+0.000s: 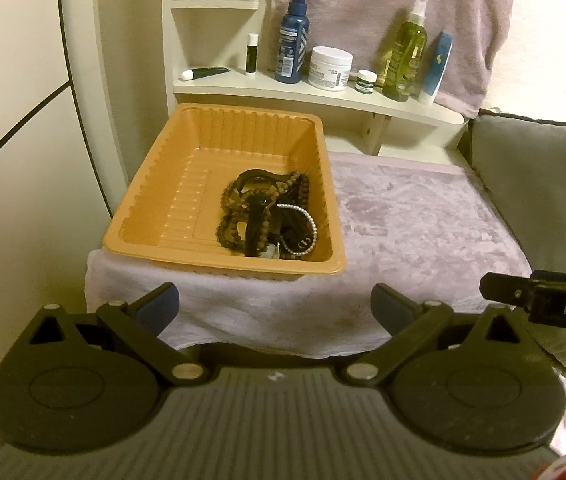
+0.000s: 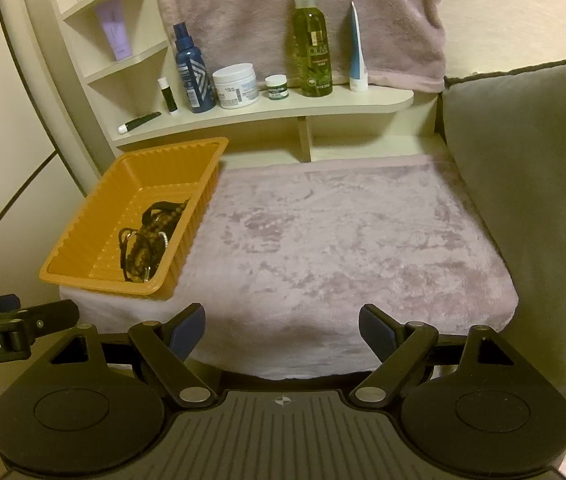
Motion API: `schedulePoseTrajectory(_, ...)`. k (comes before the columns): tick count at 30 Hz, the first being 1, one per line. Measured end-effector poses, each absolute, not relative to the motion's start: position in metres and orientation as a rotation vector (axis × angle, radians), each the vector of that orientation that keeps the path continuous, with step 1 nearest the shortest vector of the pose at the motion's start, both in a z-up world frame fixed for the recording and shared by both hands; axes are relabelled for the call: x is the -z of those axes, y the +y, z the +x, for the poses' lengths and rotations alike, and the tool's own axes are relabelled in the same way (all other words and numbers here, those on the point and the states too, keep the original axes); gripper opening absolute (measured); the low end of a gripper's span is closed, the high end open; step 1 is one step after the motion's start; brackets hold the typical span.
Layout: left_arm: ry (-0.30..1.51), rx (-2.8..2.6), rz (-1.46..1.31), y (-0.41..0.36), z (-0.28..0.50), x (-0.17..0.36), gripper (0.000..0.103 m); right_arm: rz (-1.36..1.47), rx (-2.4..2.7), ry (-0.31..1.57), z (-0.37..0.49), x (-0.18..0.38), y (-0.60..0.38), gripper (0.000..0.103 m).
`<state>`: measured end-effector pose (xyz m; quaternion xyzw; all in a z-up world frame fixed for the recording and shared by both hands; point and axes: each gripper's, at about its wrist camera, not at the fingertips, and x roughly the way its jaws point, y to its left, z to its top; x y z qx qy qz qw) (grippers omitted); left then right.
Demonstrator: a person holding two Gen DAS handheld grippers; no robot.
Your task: Organize jewelry
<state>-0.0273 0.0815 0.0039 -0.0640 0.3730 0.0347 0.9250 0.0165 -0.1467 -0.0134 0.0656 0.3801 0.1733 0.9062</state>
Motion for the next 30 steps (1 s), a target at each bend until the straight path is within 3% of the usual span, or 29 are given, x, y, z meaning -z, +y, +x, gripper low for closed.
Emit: schedulePoseTrajectory(30, 0.77, -0.06, -0.129, 0.0794, -0.0261, -0.0047, 0.101, 0.132, -0.366, 0.774, 0.0141, 0.0106, -0.1447, 0.084)
